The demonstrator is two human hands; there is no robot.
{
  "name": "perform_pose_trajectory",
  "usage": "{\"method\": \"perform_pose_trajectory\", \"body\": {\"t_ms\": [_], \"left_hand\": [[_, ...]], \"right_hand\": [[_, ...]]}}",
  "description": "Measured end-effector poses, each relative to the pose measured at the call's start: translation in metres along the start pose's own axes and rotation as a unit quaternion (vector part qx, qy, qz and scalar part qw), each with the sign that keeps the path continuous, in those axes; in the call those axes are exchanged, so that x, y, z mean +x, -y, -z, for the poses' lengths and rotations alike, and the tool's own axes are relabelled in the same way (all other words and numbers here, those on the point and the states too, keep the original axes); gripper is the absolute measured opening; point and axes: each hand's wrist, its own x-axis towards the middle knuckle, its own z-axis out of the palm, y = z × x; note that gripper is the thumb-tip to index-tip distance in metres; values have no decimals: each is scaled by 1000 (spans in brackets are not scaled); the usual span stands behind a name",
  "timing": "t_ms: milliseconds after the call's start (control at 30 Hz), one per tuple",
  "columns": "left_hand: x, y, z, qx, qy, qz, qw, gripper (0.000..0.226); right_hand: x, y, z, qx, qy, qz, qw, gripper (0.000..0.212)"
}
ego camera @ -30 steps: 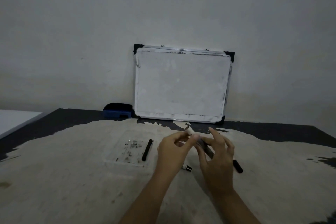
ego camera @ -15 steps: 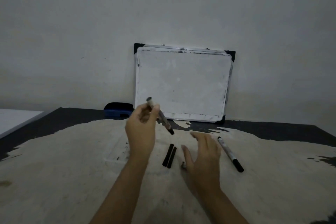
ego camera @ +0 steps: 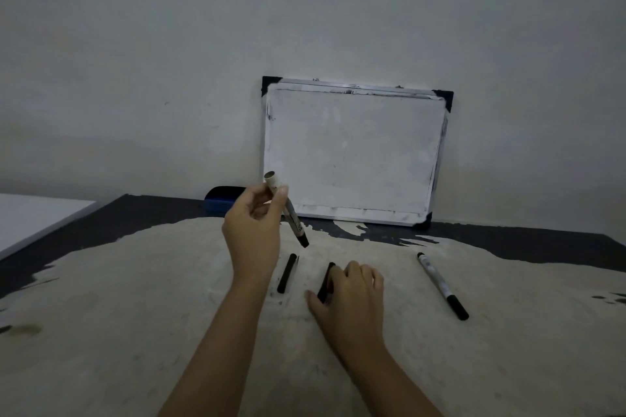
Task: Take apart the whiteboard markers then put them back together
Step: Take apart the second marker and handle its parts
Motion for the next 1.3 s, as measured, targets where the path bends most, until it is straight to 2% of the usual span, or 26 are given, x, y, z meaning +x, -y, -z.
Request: {"method": "perform_pose_trajectory", "body": {"t_ms": [133,233,333,367,467,533,600,667,767,900,1033,1133,1300], "left_hand": [[-1,1,-1,13,10,-3,1000,13],[-3,2,-3,33,20,-6,999,17],[-2,-1,-4,47,49,-17,998,19],[-2,-3,-4,49,63,-25,996,17],[-2,-11,-2,61,120,-66,989,10],[-2,-18,-1,80,158,-98,979,16],[-3,-23,-1,99,189,-121,969,17],[-4,-26,-1,112,208,-140,962,13],[-3,-29,0,128,222,-161,953,19],[-1,-32,2,167,228,-198,939,22],[-1,-32,6,238,220,-252,912,22],[-3,-37,3,258,226,-270,900,21],[-11,-40,-5,255,243,-271,896,20]], "right_hand": [[0,0,-2,-9,-2,1,1000,34],[2,-1,7,21,-13,-28,999,24],[17,-16,35,135,-52,-89,985,17],[25,-24,48,218,-60,-118,967,17],[43,-42,94,445,-40,-161,880,15],[46,-46,121,544,-18,-145,827,11],[46,-44,139,583,-2,-122,803,10],[45,-42,150,584,3,-106,805,9],[44,-38,157,559,-5,-90,824,6],[43,-40,162,479,-23,-65,875,4],[44,-40,165,400,-84,-44,912,5],[44,-33,161,383,-118,-22,916,7],[42,-18,147,365,-101,17,925,16]]}}
